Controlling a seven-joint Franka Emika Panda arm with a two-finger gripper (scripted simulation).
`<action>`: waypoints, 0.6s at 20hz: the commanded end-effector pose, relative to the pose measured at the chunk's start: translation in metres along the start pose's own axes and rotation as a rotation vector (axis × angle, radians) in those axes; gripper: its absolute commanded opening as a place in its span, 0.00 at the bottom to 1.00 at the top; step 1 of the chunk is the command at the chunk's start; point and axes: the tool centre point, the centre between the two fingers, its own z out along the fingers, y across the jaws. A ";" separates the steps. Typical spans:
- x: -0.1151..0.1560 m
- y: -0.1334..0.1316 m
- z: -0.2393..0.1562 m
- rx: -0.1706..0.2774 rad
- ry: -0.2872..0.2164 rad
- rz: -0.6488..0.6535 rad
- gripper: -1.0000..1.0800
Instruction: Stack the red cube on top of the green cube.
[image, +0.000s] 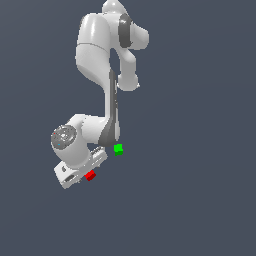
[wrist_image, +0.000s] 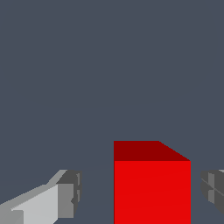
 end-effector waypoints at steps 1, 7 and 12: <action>0.000 0.000 0.010 -0.001 0.000 0.000 0.96; 0.001 0.001 0.012 -0.001 0.000 0.000 0.96; 0.001 0.001 0.012 -0.001 0.000 0.000 0.00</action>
